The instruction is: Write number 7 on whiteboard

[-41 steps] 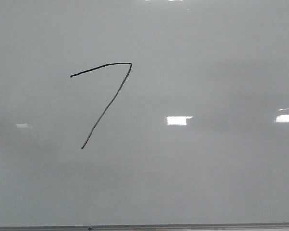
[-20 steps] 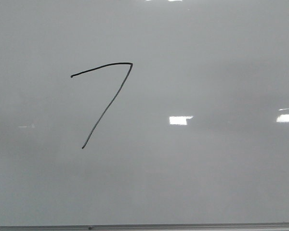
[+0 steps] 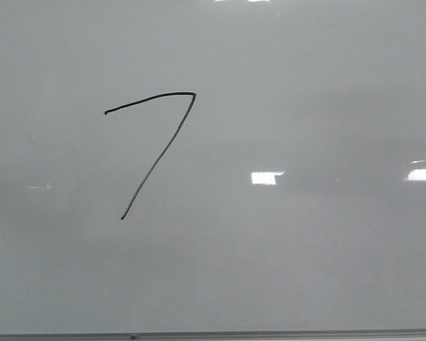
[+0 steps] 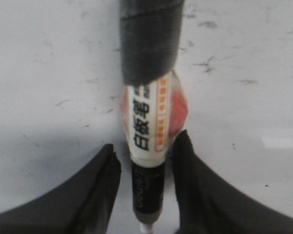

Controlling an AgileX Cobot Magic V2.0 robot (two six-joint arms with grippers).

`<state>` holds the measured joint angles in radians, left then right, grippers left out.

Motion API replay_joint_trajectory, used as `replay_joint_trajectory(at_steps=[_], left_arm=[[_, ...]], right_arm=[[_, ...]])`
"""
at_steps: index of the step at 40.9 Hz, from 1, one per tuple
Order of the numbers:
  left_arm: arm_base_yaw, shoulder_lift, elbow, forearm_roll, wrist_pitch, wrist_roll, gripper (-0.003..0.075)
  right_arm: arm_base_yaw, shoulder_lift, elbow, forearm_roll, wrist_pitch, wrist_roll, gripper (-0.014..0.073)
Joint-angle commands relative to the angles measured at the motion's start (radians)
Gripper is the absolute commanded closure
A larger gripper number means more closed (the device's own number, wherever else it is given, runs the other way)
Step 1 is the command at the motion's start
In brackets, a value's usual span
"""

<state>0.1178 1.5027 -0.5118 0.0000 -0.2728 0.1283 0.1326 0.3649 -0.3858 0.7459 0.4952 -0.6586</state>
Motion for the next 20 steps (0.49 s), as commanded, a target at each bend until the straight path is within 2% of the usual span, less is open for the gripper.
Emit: replay_joint_trajectory(at_steps=[1,12,20], left_arm=[[0.001,-0.048,-0.026,-0.015,-0.073,-0.010,0.0371],[0.001,-0.197,-0.026,0.000,0.042,0.005,0.0370],[0.001,-0.511,-0.026,0.000,0.235,0.020,0.0372]], right_arm=[[-0.004,0.004,-0.027,0.029,-0.053,-0.001,0.0662],[-0.004,0.004,-0.027,0.029,-0.054,-0.001,0.0662],[-0.004,0.004,-0.027,0.029,-0.053,-0.001,0.0662]])
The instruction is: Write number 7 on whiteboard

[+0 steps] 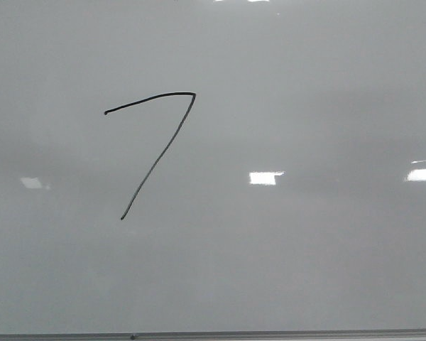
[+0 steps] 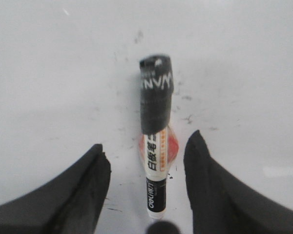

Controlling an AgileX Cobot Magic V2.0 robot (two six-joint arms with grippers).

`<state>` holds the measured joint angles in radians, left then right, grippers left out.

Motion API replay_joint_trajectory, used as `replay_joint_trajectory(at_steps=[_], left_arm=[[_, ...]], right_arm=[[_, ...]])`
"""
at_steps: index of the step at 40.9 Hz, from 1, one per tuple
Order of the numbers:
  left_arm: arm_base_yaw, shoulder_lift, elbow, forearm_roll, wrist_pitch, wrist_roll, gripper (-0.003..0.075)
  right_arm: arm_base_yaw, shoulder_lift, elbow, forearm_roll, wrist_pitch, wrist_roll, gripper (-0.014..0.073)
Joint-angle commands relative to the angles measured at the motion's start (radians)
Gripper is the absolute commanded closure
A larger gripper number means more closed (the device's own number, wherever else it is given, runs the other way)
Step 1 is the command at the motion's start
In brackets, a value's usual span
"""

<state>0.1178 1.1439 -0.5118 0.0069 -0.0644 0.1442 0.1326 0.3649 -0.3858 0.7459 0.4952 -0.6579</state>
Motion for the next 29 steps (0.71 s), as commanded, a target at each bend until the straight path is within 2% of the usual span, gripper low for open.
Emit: replay_joint_trajectory(at_steps=[1,9,15,24,29], left_arm=[[0.001,-0.191,-0.026,-0.007,0.064,0.004,0.0374],[0.001,-0.495,-0.003,-0.007,0.248,0.004,0.0391],[0.001,-0.693,0.059,-0.014,0.285,0.004,0.0519],[0.001,-0.875,0.084,-0.014,0.395,0.004,0.0724],[0.001,-0.936,0.084,-0.014,0.407,0.004,0.0741]], right_arm=[[-0.004,0.004,-0.027,0.029,-0.053,-0.002,0.0662],[-0.004,0.004,-0.027,0.029,-0.053,-0.002,0.0662],[-0.004,0.004,-0.027,0.029,-0.053,-0.002,0.0662],[-0.004,0.004,-0.027,0.029,-0.053,-0.002,0.0662],[-0.004,0.004,-0.027,0.029,-0.053,-0.002,0.0662]])
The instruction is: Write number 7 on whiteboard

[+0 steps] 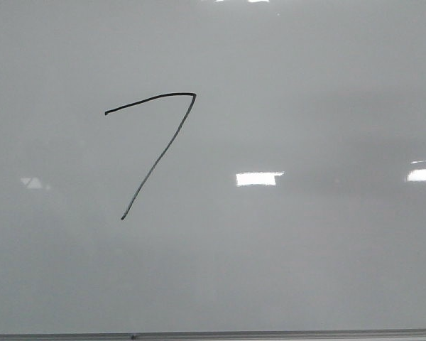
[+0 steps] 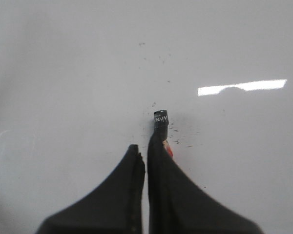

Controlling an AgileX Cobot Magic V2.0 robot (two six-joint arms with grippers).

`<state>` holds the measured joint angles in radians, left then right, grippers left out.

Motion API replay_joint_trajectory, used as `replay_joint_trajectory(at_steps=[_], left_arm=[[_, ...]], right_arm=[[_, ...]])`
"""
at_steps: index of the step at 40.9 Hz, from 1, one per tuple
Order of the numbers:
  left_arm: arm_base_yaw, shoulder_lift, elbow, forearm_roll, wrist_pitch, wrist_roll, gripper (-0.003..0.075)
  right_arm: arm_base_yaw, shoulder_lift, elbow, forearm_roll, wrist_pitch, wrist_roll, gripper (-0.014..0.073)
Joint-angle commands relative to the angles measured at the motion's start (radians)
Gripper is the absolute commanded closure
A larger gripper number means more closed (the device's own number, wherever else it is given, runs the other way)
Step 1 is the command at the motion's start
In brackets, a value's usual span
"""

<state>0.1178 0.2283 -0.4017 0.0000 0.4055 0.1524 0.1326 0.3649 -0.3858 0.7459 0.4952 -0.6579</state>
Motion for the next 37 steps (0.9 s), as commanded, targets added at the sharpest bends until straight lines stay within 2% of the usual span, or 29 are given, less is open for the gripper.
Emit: replay_joint_trajectory(at_steps=[1,27,37], left_arm=[[0.001,-0.028,-0.026,-0.007,-0.063,-0.004,0.0741],[0.001,-0.036,-0.026,-0.007,-0.071,-0.004,0.0741],[-0.058,-0.141,0.097,0.010,-0.168,-0.070,0.0741]], right_arm=[[-0.004,0.004,-0.027,0.029,-0.053,-0.002,0.0662],[-0.004,0.004,-0.027,0.029,-0.053,-0.002,0.0662],[-0.004,0.004,-0.027,0.029,-0.053,-0.002,0.0662]])
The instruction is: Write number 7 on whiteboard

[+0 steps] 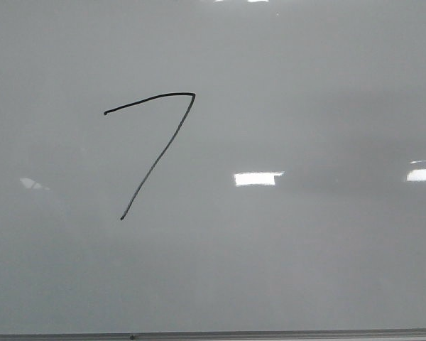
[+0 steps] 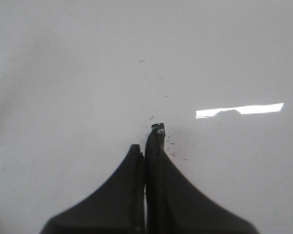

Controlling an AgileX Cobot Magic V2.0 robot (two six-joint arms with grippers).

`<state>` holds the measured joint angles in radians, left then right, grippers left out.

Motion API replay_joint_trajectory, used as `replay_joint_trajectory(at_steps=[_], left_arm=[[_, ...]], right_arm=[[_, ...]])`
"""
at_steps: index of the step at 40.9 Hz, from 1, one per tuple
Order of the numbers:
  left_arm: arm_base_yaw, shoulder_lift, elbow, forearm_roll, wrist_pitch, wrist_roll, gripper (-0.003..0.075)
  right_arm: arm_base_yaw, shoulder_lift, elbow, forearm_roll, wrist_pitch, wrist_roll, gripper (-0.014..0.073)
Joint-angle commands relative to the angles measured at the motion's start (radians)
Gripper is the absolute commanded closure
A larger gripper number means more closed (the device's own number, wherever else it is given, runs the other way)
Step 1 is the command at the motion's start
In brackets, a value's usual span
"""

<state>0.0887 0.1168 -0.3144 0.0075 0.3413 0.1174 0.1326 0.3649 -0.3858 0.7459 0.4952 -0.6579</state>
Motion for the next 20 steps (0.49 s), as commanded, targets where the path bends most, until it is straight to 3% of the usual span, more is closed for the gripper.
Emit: replay_joint_trajectory(at_steps=[1,7,18,20], left_arm=[[-0.037,-0.046,0.024,0.003,-0.106,-0.043,0.0741],[-0.054,-0.141,0.135,-0.008,-0.140,-0.052,0.0741],[-0.054,-0.137,0.328,-0.022,-0.357,-0.052,0.0741],[-0.054,-0.137,0.321,-0.022,-0.310,-0.052,0.0741]], right_arm=[[-0.004,0.004,-0.027,0.029,-0.053,-0.002,0.0662],[-0.004,0.004,-0.027,0.029,-0.053,-0.002,0.0662],[-0.004,0.004,-0.027,0.029,-0.046,-0.002,0.0662],[-0.004,0.004,-0.027,0.029,-0.046,-0.002,0.0662]])
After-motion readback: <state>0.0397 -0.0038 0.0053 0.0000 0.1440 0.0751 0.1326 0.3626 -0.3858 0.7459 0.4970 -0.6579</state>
